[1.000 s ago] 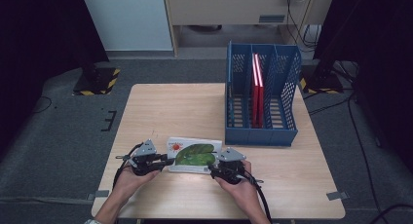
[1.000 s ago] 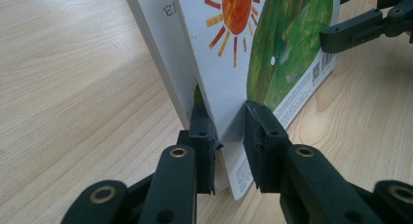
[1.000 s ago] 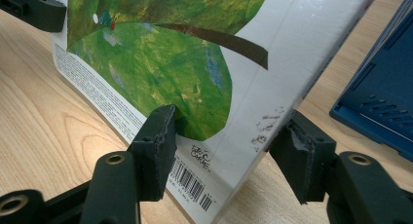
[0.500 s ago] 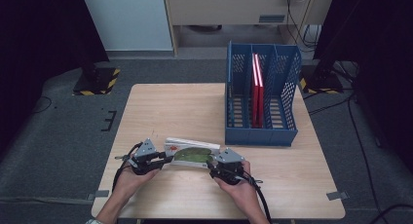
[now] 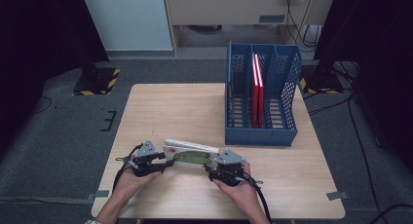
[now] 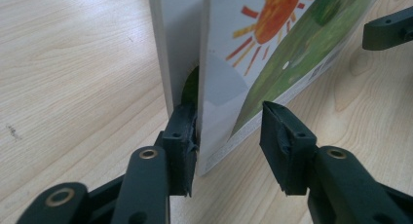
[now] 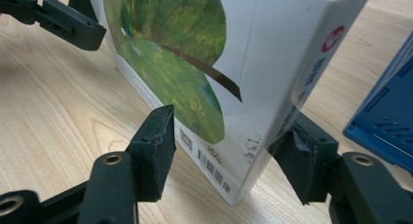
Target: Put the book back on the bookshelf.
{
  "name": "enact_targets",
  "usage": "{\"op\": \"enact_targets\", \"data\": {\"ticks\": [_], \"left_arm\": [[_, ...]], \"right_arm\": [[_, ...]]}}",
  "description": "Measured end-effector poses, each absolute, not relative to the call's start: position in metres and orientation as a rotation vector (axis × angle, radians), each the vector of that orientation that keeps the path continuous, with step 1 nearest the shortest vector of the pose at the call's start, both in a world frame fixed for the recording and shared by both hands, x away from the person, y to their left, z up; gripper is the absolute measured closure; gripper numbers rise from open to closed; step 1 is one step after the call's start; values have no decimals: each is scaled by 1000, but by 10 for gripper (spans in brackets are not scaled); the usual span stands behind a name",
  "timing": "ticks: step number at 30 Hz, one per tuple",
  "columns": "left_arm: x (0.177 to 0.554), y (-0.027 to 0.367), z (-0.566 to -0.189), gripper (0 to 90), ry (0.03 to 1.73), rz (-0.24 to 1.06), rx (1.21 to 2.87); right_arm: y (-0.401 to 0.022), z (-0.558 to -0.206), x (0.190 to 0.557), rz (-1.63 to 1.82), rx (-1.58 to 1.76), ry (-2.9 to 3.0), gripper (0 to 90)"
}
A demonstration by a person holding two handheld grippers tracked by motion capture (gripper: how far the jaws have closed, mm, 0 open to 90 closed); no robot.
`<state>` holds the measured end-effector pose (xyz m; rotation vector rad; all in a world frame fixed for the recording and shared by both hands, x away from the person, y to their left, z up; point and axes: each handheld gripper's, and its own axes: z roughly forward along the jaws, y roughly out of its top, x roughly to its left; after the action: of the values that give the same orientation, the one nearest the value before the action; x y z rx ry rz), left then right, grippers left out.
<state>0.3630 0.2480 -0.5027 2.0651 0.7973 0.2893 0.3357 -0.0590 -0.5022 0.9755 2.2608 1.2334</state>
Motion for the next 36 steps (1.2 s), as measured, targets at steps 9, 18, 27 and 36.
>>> {"op": "enact_targets", "data": {"ticks": [9, 18, 27, 36], "left_arm": [[363, 253, -503, 493, 842, 306, 2046], [364, 257, -504, 478, 867, 310, 2041], [367, 261, -503, 469, 919, 335, 2008], [370, 263, -503, 456, 961, 358, 1963]], "right_arm": [[-59, -503, 339, 1249, 985, 2273, 363], [-58, -503, 338, 1255, 986, 2279, 372], [-57, -500, 336, 1264, 981, 2294, 398], [-55, -498, 337, 1288, 995, 2312, 438]]}}
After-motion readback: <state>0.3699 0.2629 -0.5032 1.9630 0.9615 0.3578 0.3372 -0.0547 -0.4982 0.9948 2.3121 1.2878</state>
